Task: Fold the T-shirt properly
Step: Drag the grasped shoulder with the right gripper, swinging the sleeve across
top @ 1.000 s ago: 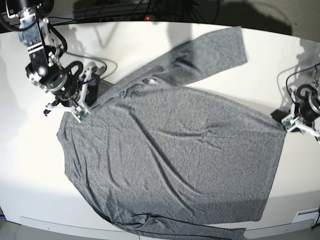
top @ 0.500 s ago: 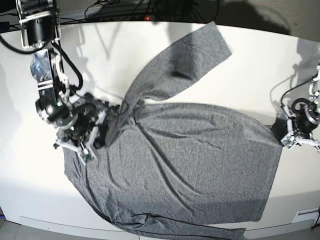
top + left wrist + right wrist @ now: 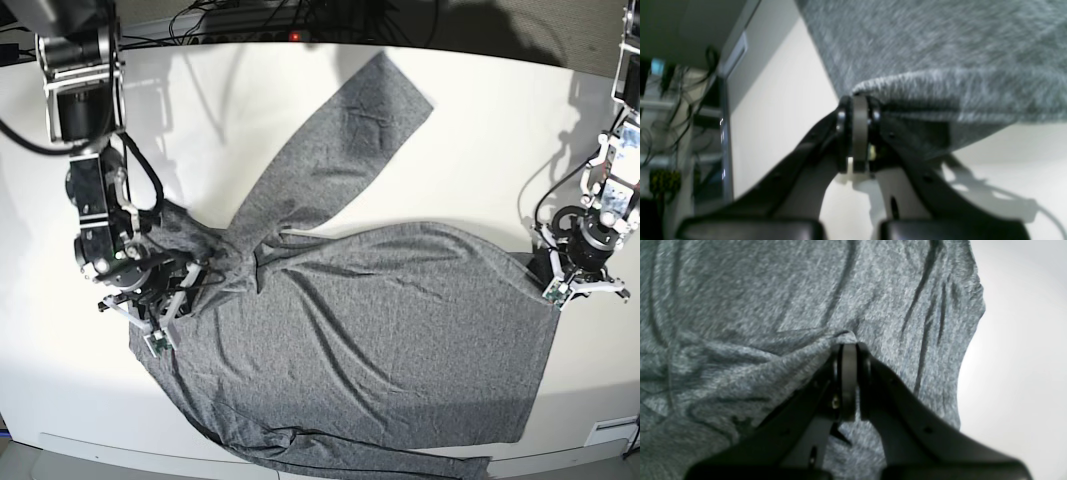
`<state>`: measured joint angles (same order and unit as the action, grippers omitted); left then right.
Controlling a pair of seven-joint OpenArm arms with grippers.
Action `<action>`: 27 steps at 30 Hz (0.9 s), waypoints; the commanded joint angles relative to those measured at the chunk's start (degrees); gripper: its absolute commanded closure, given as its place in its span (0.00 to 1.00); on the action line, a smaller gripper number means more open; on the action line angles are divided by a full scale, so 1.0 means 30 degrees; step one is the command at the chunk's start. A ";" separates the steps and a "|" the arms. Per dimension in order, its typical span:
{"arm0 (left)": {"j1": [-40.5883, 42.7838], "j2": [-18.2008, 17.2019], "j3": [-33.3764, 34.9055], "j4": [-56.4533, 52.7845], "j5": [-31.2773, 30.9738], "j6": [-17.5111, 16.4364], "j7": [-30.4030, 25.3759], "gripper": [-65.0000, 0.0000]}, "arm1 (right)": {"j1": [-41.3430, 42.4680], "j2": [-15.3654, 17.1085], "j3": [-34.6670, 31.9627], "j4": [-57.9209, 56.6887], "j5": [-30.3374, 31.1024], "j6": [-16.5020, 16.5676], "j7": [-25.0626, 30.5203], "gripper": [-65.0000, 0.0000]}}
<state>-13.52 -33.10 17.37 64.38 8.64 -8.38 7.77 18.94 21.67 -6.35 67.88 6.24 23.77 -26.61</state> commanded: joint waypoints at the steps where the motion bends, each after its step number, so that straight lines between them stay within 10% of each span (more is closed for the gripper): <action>1: -0.0634 -0.0342 -0.0168 0.0182 -0.0058 0.0845 0.0015 1.00 | 0.0758 0.0233 0.0153 0.0029 0.0058 -0.0124 0.0423 1.00; 6: -0.1013 -0.0350 -0.0168 0.0175 -0.0066 0.2674 0.1428 1.00 | 0.1202 0.0248 0.0153 -0.0656 -0.0029 -0.0270 0.0393 1.00; 27: -0.3825 0.0663 -0.0160 -0.4962 -0.1566 0.1639 -0.0852 1.00 | 0.1581 0.0342 0.0918 -0.0656 -0.0087 -0.1632 0.1545 1.00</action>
<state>-23.35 -29.89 17.37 48.73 3.90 -4.32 6.24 21.76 21.89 -4.05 64.97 6.00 19.51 -23.83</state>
